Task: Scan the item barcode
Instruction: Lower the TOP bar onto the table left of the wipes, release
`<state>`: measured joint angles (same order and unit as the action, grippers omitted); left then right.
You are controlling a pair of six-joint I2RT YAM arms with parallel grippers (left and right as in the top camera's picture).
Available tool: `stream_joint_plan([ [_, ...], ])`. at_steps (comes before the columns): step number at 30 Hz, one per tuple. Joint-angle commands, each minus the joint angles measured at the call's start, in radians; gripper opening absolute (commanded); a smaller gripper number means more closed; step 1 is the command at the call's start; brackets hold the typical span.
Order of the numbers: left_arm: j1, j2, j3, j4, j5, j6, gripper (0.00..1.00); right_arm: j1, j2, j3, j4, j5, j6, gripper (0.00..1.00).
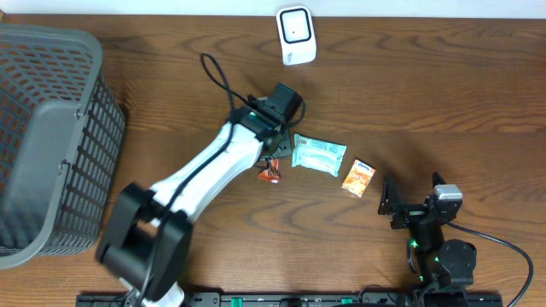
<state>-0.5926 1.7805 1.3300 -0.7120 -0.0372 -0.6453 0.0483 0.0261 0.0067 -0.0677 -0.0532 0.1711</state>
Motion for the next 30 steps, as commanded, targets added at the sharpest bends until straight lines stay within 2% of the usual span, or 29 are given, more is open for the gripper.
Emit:
stream_joint_plan([
  [1,0.000,-0.052,0.003,-0.004,-0.035,-0.003,0.60,0.006,0.000,-0.001,-0.003,-0.005,-0.015,0.99],
  [8,0.000,-0.063,0.003,0.024,-0.035,-0.003,0.98,0.006,0.000,-0.001,-0.003,-0.005,-0.015,0.99],
  [15,-0.003,-0.063,0.003,0.140,-0.034,0.000,0.98,0.006,0.000,-0.001,-0.003,-0.005,-0.015,0.99],
  [17,-0.007,-0.063,0.003,0.171,-0.014,0.063,0.98,0.006,0.000,-0.001,-0.003,-0.005,-0.015,0.99],
  [30,0.022,-0.032,0.004,0.240,-0.088,0.091,0.98,0.006,0.000,-0.001,-0.003,-0.005,-0.015,0.99],
])
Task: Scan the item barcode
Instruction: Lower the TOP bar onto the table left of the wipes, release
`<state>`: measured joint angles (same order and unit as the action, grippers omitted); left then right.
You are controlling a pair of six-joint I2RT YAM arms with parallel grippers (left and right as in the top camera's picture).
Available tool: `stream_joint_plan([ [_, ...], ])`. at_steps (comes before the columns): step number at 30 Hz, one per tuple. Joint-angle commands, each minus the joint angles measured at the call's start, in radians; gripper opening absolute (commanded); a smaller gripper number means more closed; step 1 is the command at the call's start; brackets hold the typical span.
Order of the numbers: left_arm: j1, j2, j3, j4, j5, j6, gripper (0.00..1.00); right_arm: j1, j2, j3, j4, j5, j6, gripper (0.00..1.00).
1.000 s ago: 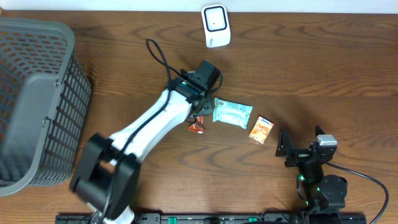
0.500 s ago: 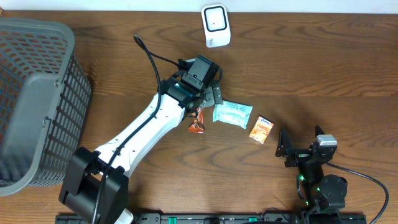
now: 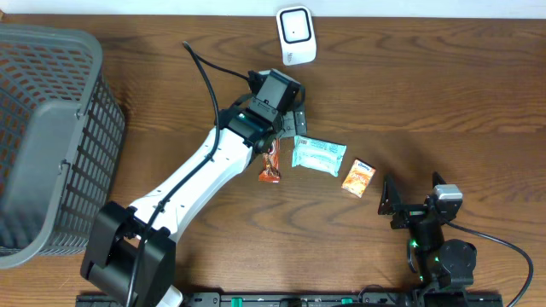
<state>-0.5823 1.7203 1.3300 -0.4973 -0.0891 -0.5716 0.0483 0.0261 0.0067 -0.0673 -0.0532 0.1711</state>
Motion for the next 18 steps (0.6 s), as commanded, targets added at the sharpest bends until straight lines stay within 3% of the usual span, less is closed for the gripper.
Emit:
stream_joint_plan([
  [1,0.012,0.043,0.006,0.039,-0.036,0.018,0.98,0.006,0.000,-0.001,-0.004,-0.005,-0.015,0.99],
  [7,0.012,0.187,0.103,0.047,-0.035,0.061,0.98,0.006,0.000,-0.001,-0.004,-0.005,-0.015,0.99],
  [14,0.012,0.384,0.307,-0.048,-0.038,0.099,0.98,0.006,0.000,-0.001,-0.004,-0.005,-0.015,0.99],
  [18,0.012,0.456,0.378,-0.098,-0.112,0.085,0.98,0.006,0.000,-0.001,-0.004,-0.005,-0.015,0.99],
])
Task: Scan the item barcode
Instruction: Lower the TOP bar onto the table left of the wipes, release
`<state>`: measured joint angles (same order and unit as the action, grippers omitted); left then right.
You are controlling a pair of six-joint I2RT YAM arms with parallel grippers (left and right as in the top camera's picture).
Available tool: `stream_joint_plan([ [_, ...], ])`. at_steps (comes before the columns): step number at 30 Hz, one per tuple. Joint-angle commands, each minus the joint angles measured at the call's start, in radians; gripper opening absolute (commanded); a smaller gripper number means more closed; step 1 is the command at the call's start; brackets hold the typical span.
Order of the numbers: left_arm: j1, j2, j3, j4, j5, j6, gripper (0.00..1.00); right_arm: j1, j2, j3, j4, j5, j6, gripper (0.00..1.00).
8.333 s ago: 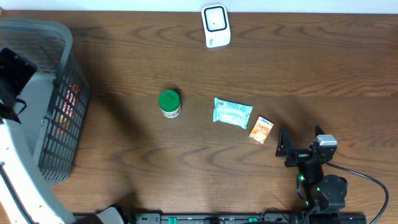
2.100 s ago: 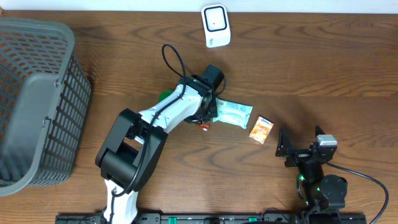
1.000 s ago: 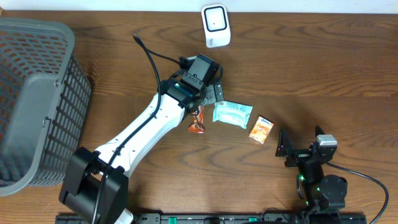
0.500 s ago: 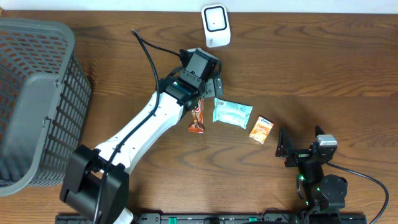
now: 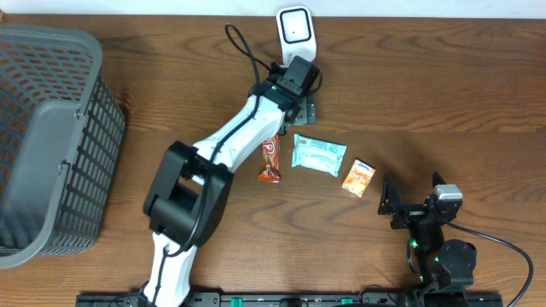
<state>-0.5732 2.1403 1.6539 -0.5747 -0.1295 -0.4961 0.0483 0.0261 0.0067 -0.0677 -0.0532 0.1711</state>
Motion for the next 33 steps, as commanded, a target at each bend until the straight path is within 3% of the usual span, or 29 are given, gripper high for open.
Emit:
stream_joint_plan([
  [1,0.003,0.045,0.056,-0.023,-0.085,0.000,0.98,0.006,0.000,-0.001,-0.003,-0.005,-0.015,0.99],
  [18,-0.001,0.106,0.056,-0.098,-0.088,-0.154,1.00,0.006,0.000,-0.001,-0.003,-0.005,-0.015,0.99],
  [21,-0.002,0.106,0.056,-0.124,-0.088,-0.172,0.93,0.006,0.000,-0.001,-0.003,-0.005,-0.015,0.99],
  [29,-0.008,0.108,0.056,-0.142,-0.050,-0.195,0.92,0.006,0.000,-0.001,-0.004,-0.005,-0.015,0.99],
  [33,-0.018,0.119,0.056,-0.143,-0.050,-0.198,0.78,0.006,0.000,-0.001,-0.003,-0.005,-0.015,0.99],
])
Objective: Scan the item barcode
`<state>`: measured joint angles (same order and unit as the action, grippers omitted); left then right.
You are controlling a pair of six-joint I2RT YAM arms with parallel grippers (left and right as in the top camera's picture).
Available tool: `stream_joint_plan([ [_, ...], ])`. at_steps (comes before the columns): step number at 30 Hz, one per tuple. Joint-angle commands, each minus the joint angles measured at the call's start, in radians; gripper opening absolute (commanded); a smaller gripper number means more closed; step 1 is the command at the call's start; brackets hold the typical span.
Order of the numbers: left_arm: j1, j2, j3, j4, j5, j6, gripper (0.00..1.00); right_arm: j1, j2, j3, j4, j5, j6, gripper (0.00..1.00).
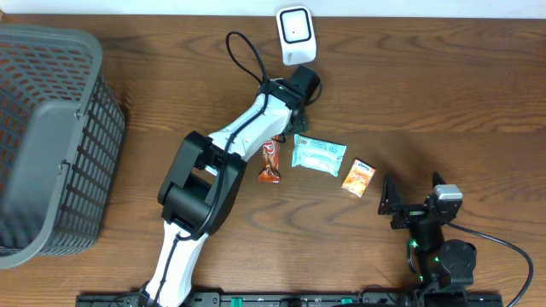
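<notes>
The white barcode scanner [295, 35] stands at the back edge of the table. My left gripper [298, 108] hangs just in front of it, above the table and behind the items. Its fingers are tucked under the wrist, so their state does not show, and nothing is seen in them. Three items lie on the table: an orange-brown snack bar [270, 161], a teal packet [318, 154] and a small orange packet [359, 177]. My right gripper [388, 201] rests near the front right, apart from the orange packet.
A large grey mesh basket [53, 128] fills the left side. The left arm's black cable [243, 53] loops over the table beside the scanner. The left arm [223, 162] stretches diagonally from the front edge to the middle.
The left wrist has drawn back a little from the scanner and turned. The three items and the right arm lie as they did.
First my left gripper was down at the snack bar, partly covering it. Then it stood above the teal packet with the bar lying free on the table. Later it had reached up beside the scanner with nothing in it, and it is still there.
</notes>
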<state>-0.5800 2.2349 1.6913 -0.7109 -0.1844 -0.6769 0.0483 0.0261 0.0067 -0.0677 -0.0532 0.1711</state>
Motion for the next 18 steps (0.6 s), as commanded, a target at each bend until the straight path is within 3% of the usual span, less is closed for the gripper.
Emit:
stream_joint_plan([
  [1,-0.014,0.031,0.018,-0.007,0.006,-0.017,0.77,0.006,0.000,-0.001,-0.003,-0.005,-0.015,0.99],
  [3,-0.017,0.048,0.018,-0.007,0.016,-0.017,0.73,0.006,0.000,-0.001,-0.003,-0.005,-0.015,0.99],
  [8,-0.016,0.089,0.018,-0.043,0.019,-0.028,0.52,0.006,0.000,-0.001,-0.003,-0.005,-0.015,0.99],
  [18,0.017,0.087,0.126,-0.197,-0.047,0.041,0.46,0.006,0.000,-0.001,-0.003,-0.005,-0.015,0.99],
])
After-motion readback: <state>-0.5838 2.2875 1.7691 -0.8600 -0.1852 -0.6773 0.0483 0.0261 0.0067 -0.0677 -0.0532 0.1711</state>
